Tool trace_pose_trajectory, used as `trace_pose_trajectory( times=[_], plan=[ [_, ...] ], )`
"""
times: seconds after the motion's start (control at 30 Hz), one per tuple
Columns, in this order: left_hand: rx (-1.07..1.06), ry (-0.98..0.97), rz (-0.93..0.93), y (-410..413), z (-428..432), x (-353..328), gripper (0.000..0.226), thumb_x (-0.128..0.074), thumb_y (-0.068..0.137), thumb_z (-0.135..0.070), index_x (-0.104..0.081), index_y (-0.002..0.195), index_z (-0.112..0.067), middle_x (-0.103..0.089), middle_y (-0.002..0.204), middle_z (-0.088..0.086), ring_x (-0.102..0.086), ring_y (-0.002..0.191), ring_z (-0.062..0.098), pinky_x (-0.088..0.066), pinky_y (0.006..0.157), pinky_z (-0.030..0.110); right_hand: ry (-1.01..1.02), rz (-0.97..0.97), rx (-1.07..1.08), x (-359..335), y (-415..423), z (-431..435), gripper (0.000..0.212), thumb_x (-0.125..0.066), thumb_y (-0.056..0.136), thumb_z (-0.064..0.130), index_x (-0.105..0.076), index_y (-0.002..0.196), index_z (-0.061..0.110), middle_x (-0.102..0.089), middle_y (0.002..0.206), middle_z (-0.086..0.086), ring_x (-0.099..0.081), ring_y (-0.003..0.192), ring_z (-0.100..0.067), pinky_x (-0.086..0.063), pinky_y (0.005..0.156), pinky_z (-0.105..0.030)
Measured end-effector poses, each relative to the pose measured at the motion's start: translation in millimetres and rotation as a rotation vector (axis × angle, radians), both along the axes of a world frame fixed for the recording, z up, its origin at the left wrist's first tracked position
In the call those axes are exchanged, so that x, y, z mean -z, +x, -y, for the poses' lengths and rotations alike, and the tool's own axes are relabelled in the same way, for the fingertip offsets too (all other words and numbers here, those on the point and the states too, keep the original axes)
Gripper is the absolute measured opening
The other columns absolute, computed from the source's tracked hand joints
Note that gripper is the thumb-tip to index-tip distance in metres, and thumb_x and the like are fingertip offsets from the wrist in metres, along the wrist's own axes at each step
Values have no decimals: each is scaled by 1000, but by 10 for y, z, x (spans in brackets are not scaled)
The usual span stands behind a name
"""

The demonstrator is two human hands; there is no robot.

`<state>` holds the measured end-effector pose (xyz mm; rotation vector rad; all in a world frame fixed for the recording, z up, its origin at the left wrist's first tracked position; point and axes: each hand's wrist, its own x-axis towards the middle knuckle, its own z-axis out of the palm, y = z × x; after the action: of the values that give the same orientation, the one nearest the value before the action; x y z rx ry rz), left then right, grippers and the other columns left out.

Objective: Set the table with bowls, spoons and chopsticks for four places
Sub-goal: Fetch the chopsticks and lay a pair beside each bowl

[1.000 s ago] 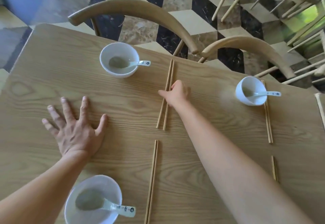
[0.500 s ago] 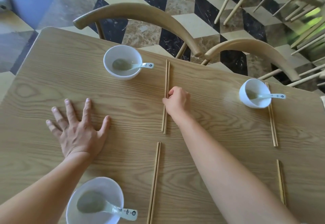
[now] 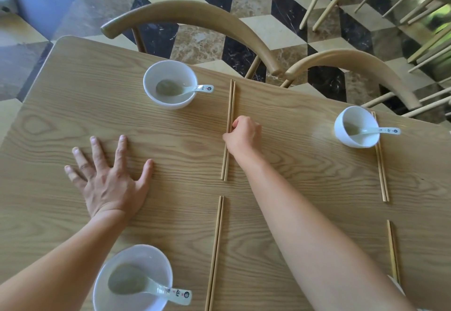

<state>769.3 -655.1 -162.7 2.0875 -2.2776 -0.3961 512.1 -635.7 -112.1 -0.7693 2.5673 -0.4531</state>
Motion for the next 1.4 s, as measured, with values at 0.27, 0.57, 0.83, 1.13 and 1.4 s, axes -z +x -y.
trace_pose_trajectory(
  times=[0.27,0.57,0.83,1.13,1.4],
  plan=[
    [4,4,4,0,0,7,83,-28,82,-82,-20,155,-41,-5,167,14,6,151,40,5,120,60,-3,9,36,-50,19,4,20,-70,80,8,-69,99,8,-70,105,-12,-65,101,-29,-56,83,-33],
    [-3,-7,3,7,3,28,85,-25,80,-84,-22,154,-42,-7,167,13,5,151,40,4,120,60,-12,7,39,-66,2,6,19,-67,80,7,-69,99,7,-69,105,-13,-62,102,-30,-53,81,-30],
    [-2,-18,3,11,-1,44,82,-29,82,-82,-22,154,-42,-8,167,14,4,151,40,3,119,61,-25,7,38,-85,-45,31,17,-66,82,7,-69,98,4,-70,104,-14,-64,102,-30,-54,82,-31],
    [-7,-4,-6,-1,-2,9,85,-25,80,-83,-22,154,-41,-6,167,13,6,152,39,6,120,59,-33,14,28,-76,-44,18,19,-68,83,9,-68,102,4,-68,106,-14,-63,103,-29,-53,82,-29],
    [-4,-10,-10,-6,-10,-9,84,-27,81,-82,-23,154,-41,-6,167,13,5,152,39,6,120,59,-49,19,31,-59,-35,22,20,-69,81,8,-68,100,5,-68,105,-15,-65,98,-31,-57,83,-36]
  ],
)
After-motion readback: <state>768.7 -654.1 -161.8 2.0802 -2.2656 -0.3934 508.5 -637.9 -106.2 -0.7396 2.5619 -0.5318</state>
